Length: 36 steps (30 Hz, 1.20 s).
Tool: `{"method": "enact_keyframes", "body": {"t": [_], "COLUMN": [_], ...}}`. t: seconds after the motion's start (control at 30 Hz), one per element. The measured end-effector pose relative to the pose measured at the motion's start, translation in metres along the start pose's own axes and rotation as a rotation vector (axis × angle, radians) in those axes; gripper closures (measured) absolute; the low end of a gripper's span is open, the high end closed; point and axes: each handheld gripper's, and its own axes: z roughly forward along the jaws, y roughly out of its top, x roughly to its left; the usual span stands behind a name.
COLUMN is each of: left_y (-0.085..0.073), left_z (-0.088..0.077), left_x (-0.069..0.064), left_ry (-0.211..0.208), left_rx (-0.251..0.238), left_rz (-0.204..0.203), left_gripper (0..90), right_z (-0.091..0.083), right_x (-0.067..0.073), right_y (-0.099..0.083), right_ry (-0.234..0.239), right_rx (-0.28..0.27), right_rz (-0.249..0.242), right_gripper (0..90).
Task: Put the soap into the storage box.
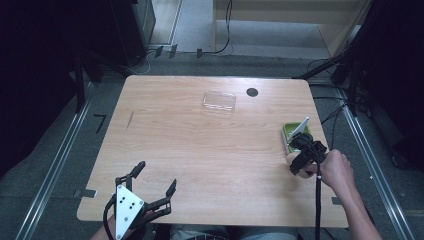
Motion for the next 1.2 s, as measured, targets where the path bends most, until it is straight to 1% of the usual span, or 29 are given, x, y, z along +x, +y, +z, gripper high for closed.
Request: {"method": "enact_keyframes", "body": {"t": [0.1, 0.43, 0.53, 0.67, 0.8, 0.83, 0.97, 1.03, 1.2], "left_y": [0.0, 0.0, 0.0, 0.0, 0.0, 0.0, 0.0, 0.0, 0.0], "left_z": [0.0, 0.0, 0.0, 0.0, 0.0, 0.0, 0.0, 0.0, 0.0], "left_x": [0.0, 0.0, 0.0, 0.0, 0.0, 0.0, 0.0, 0.0, 0.0], "left_ry": [0.001, 0.0, 0.0, 0.0, 0.0, 0.0, 0.0, 0.0, -0.002], "left_rx": [0.0, -0.001, -0.001, 0.001, 0.001, 0.001, 0.0, 0.002, 0.001], "left_rz": [0.0, 0.001, 0.0, 0.001, 0.002, 0.002, 0.001, 0.004, 0.004], "left_gripper": [9.9, 9.9, 9.9, 9.9, 9.9, 9.9, 9.9, 9.9, 9.9], "right_z": [-0.001, -0.004, -0.005, -0.006, -0.007, -0.008, -0.008, -0.008, -0.01], "right_x": [-0.003, -0.011, -0.015, -0.02, -0.025, -0.025, -0.029, -0.03, -0.034], "right_y": [0.0, 0.001, 0.001, 0.003, 0.003, 0.003, 0.005, 0.005, 0.009], "right_ry": [-0.004, -0.006, -0.006, -0.004, -0.007, -0.004, -0.008, -0.004, -0.003], "right_rx": [-0.001, -0.002, -0.009, -0.005, -0.012, -0.009, -0.017, -0.011, -0.018], "right_rz": [0.0, 0.027, 0.028, 0.048, 0.052, 0.065, 0.065, 0.073, 0.079], "right_gripper": [33.4, 33.4, 33.4, 33.4, 33.5, 33.4, 33.4, 33.5, 33.4]}}
